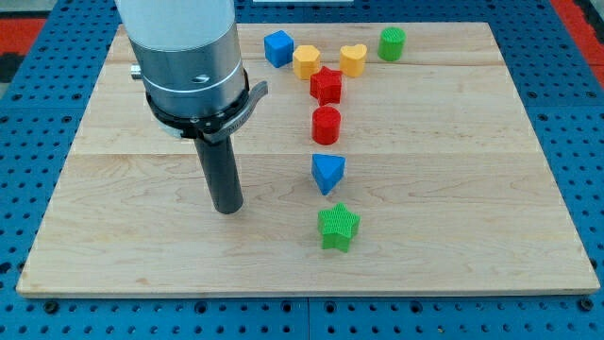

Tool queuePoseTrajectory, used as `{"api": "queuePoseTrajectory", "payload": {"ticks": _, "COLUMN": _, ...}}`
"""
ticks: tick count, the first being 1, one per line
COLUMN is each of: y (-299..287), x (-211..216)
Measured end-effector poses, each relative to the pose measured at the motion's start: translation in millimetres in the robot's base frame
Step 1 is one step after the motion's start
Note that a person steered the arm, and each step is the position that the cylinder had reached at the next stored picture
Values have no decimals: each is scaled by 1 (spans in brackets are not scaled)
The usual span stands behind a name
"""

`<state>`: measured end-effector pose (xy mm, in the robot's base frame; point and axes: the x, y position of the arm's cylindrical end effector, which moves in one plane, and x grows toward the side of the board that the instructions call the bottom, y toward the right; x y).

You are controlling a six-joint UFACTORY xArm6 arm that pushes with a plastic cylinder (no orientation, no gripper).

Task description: Move the red star parallel left to the red circle

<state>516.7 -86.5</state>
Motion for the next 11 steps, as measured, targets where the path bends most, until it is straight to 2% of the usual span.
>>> {"api": "queuePoseTrajectory", "payload": {"ticks": 1, "y": -34, "x": 5}}
{"api": "queuePoseTrajectory", "payload": {"ticks": 2, "y": -53, "x": 59}}
{"api": "queuePoseTrajectory", "payload": {"ticks": 3, "y": -15, "x": 102}}
{"api": "queuePoseTrajectory", "payload": {"ticks": 5, "y": 107, "x": 102}}
{"api": "queuePoseTrajectory", "payload": {"ticks": 6, "y": 193, "x": 97}}
{"api": "queuePoseTrajectory", "payload": {"ticks": 7, "y": 241, "x": 45}}
{"api": "queuePoseTrajectory", "payload": {"ticks": 8, "y": 259, "x": -18}}
{"api": "queuePoseTrajectory", "payload": {"ticks": 10, "y": 252, "x": -152}}
{"api": "queuePoseTrajectory", "payload": {"ticks": 11, "y": 223, "x": -212}}
